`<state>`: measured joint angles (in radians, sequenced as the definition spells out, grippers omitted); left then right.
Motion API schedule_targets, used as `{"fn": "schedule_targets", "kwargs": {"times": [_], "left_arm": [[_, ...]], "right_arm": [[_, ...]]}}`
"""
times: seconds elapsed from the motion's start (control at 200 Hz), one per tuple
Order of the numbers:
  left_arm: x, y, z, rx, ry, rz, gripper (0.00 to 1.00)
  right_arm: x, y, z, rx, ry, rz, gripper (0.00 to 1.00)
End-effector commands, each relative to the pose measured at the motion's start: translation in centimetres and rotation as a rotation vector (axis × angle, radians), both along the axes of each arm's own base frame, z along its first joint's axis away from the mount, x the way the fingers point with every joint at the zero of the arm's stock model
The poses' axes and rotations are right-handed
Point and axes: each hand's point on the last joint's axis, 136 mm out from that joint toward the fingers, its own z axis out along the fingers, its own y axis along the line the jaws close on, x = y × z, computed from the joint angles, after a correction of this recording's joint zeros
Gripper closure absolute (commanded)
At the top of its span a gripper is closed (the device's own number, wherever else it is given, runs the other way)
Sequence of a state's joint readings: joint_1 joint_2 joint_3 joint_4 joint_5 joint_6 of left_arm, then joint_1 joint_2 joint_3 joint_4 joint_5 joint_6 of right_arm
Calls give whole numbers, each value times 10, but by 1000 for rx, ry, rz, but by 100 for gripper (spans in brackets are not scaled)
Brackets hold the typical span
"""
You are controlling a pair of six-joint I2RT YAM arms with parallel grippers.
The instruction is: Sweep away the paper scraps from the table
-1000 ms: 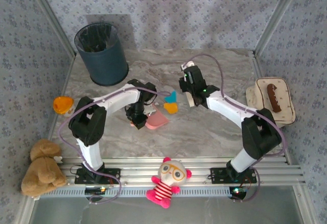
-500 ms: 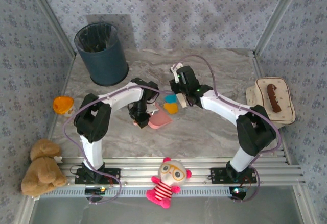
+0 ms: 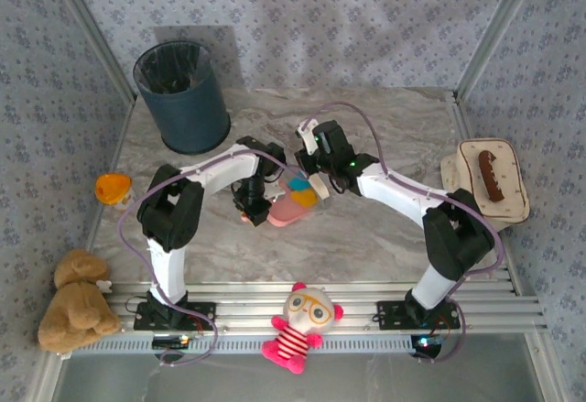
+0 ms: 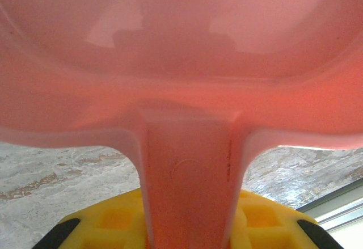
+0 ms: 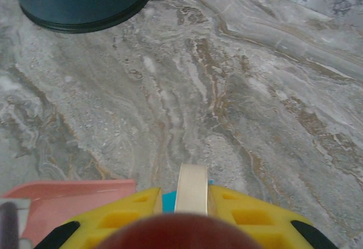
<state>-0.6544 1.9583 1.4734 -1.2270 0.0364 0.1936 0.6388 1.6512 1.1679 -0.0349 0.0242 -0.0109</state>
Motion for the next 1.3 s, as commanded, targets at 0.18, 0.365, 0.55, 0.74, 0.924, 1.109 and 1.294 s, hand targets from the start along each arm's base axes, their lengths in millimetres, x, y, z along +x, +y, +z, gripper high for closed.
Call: {"fn": "schedule_targets", "kwargs": {"times": [0.18,0.365,0.55,0.74,0.924,1.109,1.294], "left_arm": [[1,0,-5,14,25,11,100],[2,-1,-4,8,18,9,100],[2,-1,-3,6,14,8,100],[3,-2,-2,-4,-10,6,100],[4,-2,0,-11,-24,6,100],[9,-4,6,-31,-61,7,100],[17,-5,16,-70,-127,11,100]], "right_arm": [[-29,27,4,59,53,150,100],[-36,33,16,93,42,181,100],[-38,31,31,115,14,177,100],[-32,22,34,106,-18,121,100],[-30,9,38,126,-41,65,100],[-23,-14,43,157,-64,-38,100],[-16,-49,48,243,-68,-160,100]]}}
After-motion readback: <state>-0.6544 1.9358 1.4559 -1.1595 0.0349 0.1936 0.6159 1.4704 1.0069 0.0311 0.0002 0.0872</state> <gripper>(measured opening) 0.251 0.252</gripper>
